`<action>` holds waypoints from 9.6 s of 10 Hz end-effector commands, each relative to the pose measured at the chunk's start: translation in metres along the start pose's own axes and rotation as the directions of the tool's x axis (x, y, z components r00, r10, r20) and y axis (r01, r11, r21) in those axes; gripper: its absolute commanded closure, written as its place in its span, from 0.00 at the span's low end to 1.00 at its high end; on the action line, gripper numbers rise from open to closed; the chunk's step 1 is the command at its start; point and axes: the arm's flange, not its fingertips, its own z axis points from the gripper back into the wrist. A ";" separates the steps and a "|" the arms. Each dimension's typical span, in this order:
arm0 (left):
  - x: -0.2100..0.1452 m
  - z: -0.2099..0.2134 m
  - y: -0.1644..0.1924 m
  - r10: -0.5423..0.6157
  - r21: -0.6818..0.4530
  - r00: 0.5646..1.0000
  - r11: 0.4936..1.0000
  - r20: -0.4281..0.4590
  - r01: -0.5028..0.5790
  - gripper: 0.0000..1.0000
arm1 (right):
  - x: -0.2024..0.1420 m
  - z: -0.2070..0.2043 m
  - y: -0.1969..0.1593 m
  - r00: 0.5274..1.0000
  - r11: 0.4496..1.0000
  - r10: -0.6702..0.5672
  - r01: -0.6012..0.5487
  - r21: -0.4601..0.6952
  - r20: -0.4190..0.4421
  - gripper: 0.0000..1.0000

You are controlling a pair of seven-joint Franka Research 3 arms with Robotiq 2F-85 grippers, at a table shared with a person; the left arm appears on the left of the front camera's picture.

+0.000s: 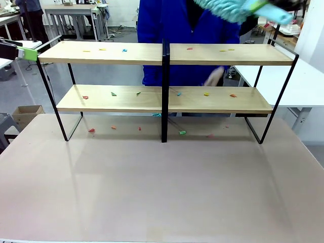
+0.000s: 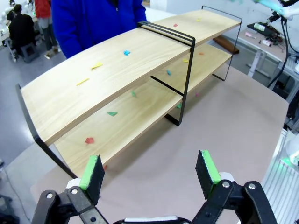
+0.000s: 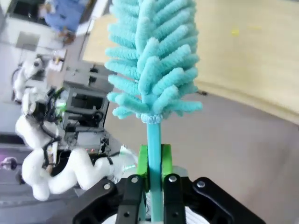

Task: Clean the shelves.
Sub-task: Pick up the Duster when the human hands it over, then clean a randomly selected level of the Shelf with the Duster.

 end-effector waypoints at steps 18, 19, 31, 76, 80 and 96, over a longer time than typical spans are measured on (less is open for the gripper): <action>-0.006 -0.001 -0.004 0.006 0.012 1.000 1.000 -0.006 -0.006 0.00 | -0.200 0.256 -0.064 0.969 0.970 0.242 -0.241 0.041 -0.042 1.00; -0.006 -0.001 -0.004 0.006 0.012 1.000 1.000 -0.006 -0.006 0.00 | -0.200 0.256 -0.064 0.969 0.970 0.242 -0.241 0.041 -0.042 1.00; -0.006 -0.001 -0.004 0.006 0.012 1.000 1.000 -0.006 -0.006 0.00 | -0.205 0.068 0.026 0.711 0.853 0.464 -0.520 0.049 -0.529 0.87; -0.006 -0.001 -0.004 0.006 0.012 1.000 1.000 -0.006 -0.006 0.00 | -0.204 -0.279 0.121 0.831 0.819 0.318 -0.483 -0.310 -0.455 0.87; -0.006 -0.001 -0.004 0.006 0.012 1.000 1.000 -0.006 -0.006 0.00 | -0.167 -0.352 0.144 0.898 0.819 0.261 -0.400 -0.411 -0.355 0.87; -0.006 -0.001 -0.004 0.006 0.012 1.000 1.000 -0.006 -0.006 0.00 | -0.099 -0.458 0.135 0.986 0.804 0.049 -0.135 -0.579 -0.162 0.87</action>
